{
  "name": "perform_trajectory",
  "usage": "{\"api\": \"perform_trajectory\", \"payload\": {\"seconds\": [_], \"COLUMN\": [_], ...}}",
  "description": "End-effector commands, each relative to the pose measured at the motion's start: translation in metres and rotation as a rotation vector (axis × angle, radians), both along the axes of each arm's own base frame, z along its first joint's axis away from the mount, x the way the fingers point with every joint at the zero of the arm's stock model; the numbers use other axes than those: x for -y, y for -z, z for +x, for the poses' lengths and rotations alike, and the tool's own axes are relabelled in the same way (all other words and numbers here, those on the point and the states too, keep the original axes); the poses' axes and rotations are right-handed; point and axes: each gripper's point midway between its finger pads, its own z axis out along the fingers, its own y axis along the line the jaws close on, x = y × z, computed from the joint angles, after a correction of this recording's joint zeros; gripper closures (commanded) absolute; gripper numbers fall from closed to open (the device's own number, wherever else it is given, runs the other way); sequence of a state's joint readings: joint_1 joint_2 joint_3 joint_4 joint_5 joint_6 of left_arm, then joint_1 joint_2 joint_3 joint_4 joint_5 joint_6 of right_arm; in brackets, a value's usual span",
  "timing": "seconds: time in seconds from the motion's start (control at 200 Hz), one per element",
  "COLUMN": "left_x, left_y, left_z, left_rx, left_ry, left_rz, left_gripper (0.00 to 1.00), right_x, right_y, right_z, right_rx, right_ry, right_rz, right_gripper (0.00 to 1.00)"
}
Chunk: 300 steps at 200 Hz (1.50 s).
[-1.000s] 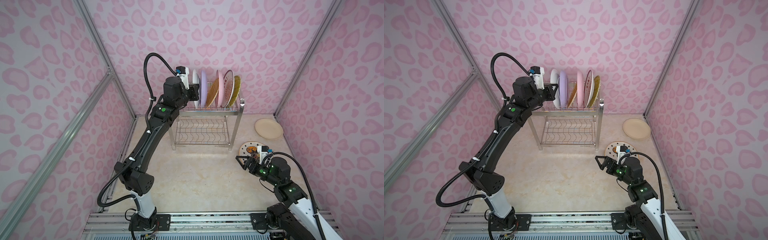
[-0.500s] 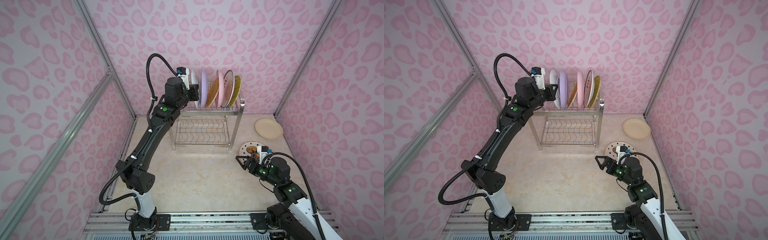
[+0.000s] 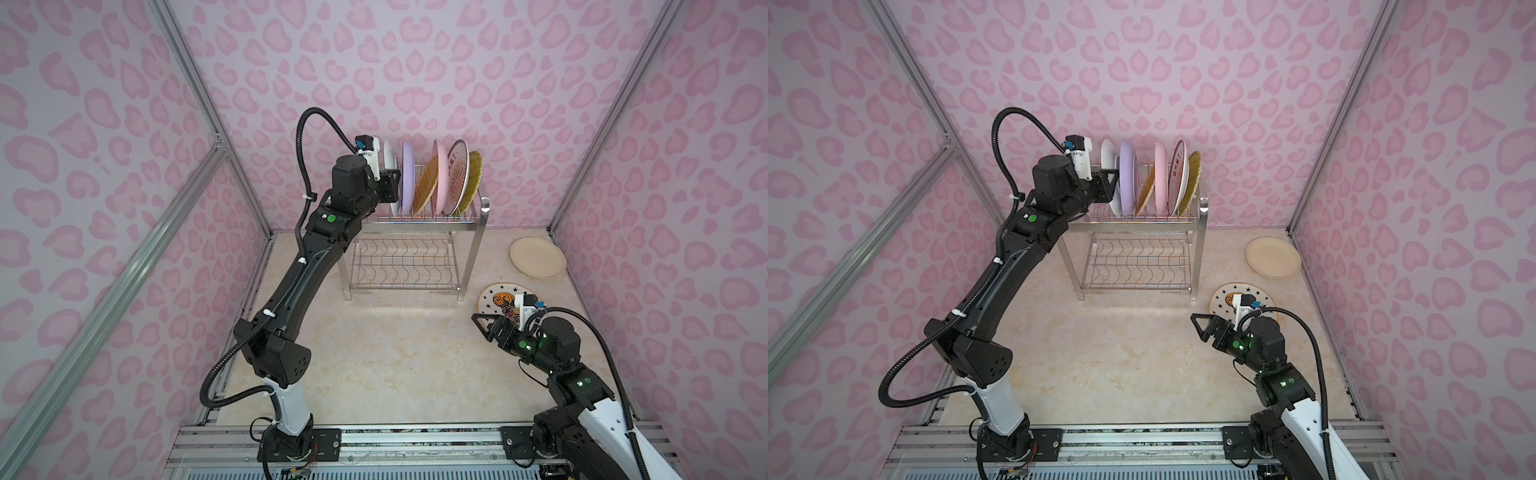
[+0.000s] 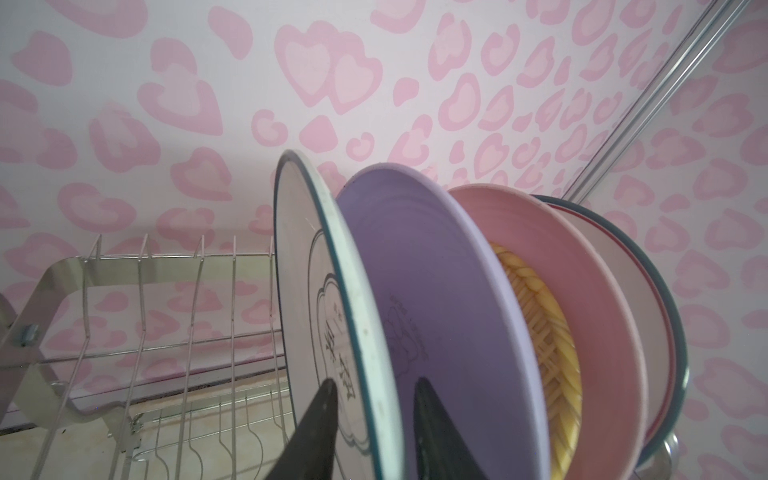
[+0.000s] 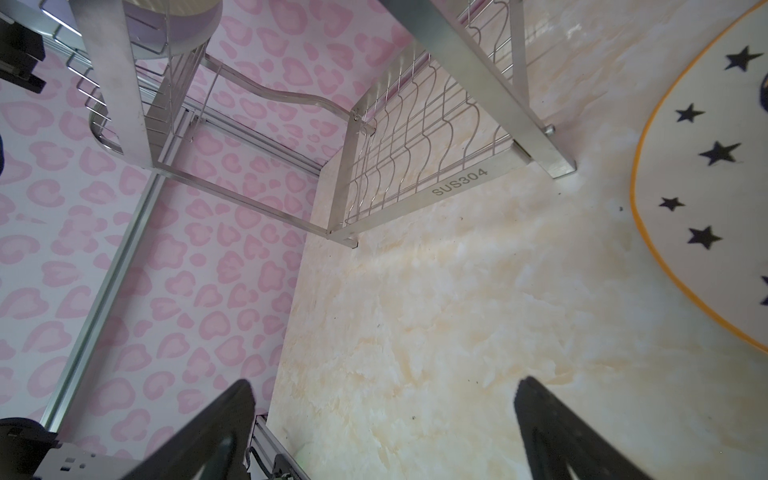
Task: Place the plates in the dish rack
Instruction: 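Lower the white plate into a top-tier slot beside the lavender plate with the left gripper, then release the white plate with the left gripper while the right grasps the star plate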
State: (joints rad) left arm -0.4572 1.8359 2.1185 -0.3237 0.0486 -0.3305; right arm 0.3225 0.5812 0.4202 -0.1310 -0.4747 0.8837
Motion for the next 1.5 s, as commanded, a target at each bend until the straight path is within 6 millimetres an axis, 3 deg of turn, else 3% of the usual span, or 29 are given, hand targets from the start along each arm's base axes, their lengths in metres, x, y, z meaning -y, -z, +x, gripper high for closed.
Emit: {"api": "perform_trajectory", "payload": {"seconds": [0.0,0.57,0.96,1.14,1.275,1.495], "left_x": [-0.001,-0.015,-0.055,-0.071,-0.077,-0.092], "left_y": [-0.010,-0.034,-0.074,-0.089,-0.089,-0.080], "left_z": [-0.003,-0.021,-0.053,-0.077,-0.099,-0.147], "left_rx": [0.030,0.055,0.110,0.135,0.139,0.156], "left_ry": [0.002,-0.026,-0.070,-0.050,-0.016,0.068], "left_rz": [0.006,-0.008,-0.065,-0.113,-0.153,-0.263], "left_gripper": [0.65,0.53,0.50,0.48,0.44,0.24], "right_x": [0.000,0.001,0.007,0.008,0.017,0.042], "right_y": [-0.003,-0.009,-0.021,-0.026,-0.023,-0.005], "right_z": [0.001,-0.001,-0.001,0.000,0.002,0.013], "right_rx": [0.019,0.028,0.041,0.047,0.029,-0.067], "right_ry": [0.003,0.004,0.008,0.010,0.053,0.122], "right_rz": [0.008,-0.002,-0.076,-0.092,-0.129,-0.172], "right_gripper": [0.02,0.02,0.02,0.02,0.02,0.02]}}
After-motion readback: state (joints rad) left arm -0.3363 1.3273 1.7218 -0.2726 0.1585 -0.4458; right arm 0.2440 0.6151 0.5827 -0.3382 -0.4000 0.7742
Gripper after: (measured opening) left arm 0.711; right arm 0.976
